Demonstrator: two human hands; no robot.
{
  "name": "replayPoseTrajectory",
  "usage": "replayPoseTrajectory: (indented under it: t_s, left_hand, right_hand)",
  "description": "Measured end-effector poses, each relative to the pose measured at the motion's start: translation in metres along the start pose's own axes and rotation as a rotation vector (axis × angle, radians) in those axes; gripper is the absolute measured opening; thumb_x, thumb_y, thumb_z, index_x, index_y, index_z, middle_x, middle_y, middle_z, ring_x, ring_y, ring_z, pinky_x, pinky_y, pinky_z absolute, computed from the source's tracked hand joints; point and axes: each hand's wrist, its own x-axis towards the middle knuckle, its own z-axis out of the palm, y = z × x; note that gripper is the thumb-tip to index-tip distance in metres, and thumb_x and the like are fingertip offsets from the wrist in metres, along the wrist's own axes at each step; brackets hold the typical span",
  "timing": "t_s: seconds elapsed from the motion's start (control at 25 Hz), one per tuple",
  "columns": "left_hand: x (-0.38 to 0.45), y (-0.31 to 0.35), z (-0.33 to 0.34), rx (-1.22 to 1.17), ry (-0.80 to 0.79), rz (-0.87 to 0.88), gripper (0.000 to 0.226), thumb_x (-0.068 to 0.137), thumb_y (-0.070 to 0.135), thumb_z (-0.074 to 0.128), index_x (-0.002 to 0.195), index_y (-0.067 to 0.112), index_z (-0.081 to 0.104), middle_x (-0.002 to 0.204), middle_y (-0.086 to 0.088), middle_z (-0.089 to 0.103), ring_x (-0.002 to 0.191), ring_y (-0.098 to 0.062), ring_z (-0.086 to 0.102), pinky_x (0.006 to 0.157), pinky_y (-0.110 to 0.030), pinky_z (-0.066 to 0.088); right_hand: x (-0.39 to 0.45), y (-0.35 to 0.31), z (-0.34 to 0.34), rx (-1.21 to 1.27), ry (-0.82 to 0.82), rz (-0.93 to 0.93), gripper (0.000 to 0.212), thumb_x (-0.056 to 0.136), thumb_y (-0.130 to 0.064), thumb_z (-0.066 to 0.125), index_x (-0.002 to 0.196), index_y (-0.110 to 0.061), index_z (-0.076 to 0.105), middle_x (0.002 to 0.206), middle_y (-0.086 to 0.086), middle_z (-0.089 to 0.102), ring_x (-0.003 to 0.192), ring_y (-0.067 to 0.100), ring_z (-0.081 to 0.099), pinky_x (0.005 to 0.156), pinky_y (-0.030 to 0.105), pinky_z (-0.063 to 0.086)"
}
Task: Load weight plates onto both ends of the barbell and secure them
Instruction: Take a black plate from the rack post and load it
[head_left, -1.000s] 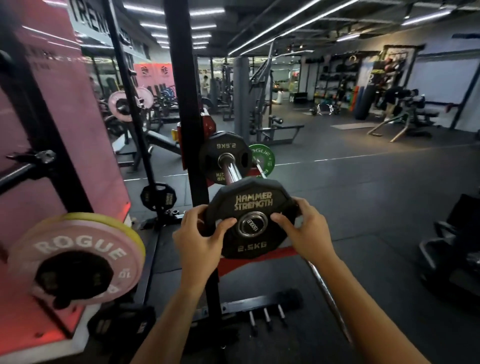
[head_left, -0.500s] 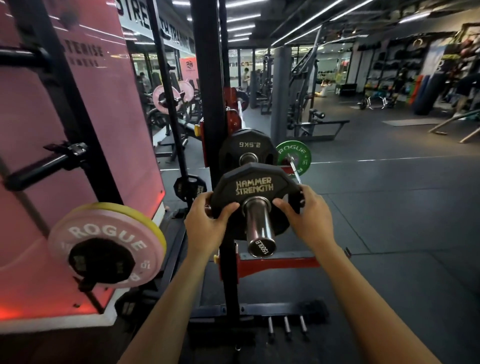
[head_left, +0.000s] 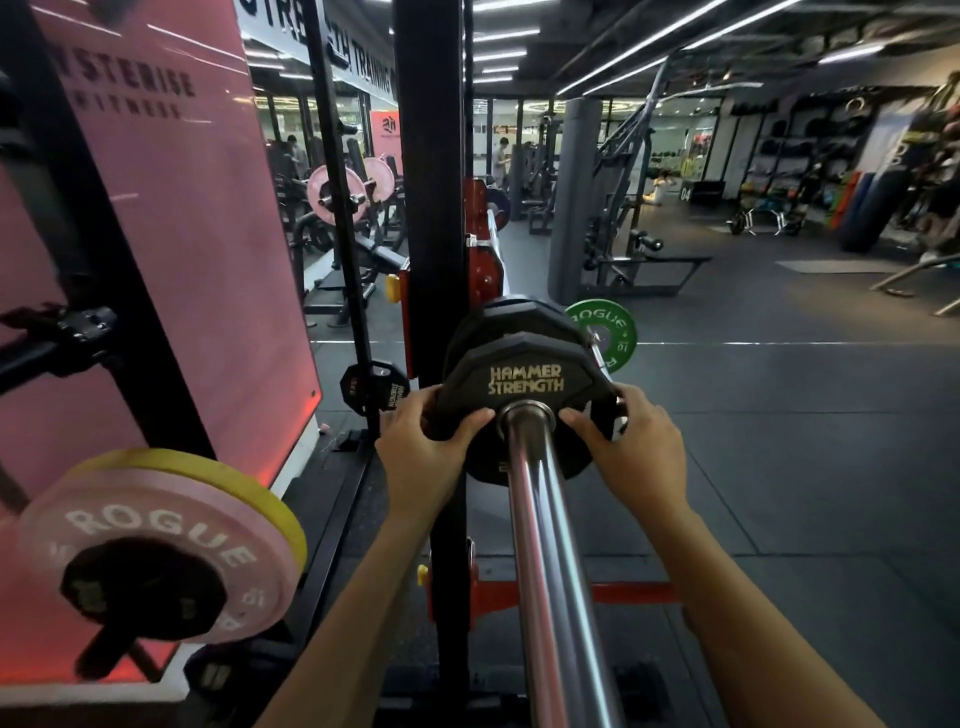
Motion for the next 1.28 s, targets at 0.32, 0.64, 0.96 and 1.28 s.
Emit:
replayPoseTrajectory:
  t_s: [0.32,0.64,0.96,1.28]
  left_hand:
    - [0.055,-0.026,0.024,0.121,0.029,-0.038,0.116,0.049,0.091,0.065,0.145,0.035,0.035,0.161,-0.002,0.022,0.147,-0.024,0.016,0.115,-0.058,0.018]
    - [0.052,-0.008,0.016,0.130,-0.022,-0.149,0.122,0.046,0.086,0.071,0.147,0.027,0.033,0.156,-0.003,0.031,0.142,-0.031,0.026,0.110,-0.063,0.030]
    - [-0.014,0.037,-0.017,0.194,-0.078,-0.102,0.097,0.066,0.075,0.071,0.142,0.024,0.040,0.142,-0.003,0.048,0.132,-0.026,0.041,0.108,-0.057,0.034]
    - [-0.095,0.101,-0.084,0.212,-0.069,0.067,0.079,0.073,0.080,0.051,0.136,0.031,0.045,0.140,0.008,0.049,0.129,-0.016,0.040,0.110,-0.048,0.026]
  right_hand:
    - [0.047,0.016,0.033,-0.008,0.045,0.119,0.114,0.055,-0.086,0.058,0.145,-0.020,0.033,0.150,0.004,0.038,0.136,0.027,0.035,0.103,0.056,0.035]
    - [0.032,0.007,0.030,-0.060,0.037,0.153,0.110,0.062,-0.083,0.059,0.145,-0.015,0.033,0.150,0.007,0.038,0.136,0.031,0.036,0.101,0.057,0.036]
    - [-0.031,-0.021,-0.032,-0.048,0.025,0.026,0.089,0.081,-0.068,0.061,0.147,-0.015,0.034,0.147,0.009,0.045,0.133,0.029,0.041,0.104,0.050,0.037]
    - [-0.119,-0.053,-0.115,0.037,0.008,-0.063,0.073,0.088,-0.066,0.053,0.145,-0.022,0.041,0.139,0.004,0.052,0.126,0.023,0.048,0.103,0.048,0.044]
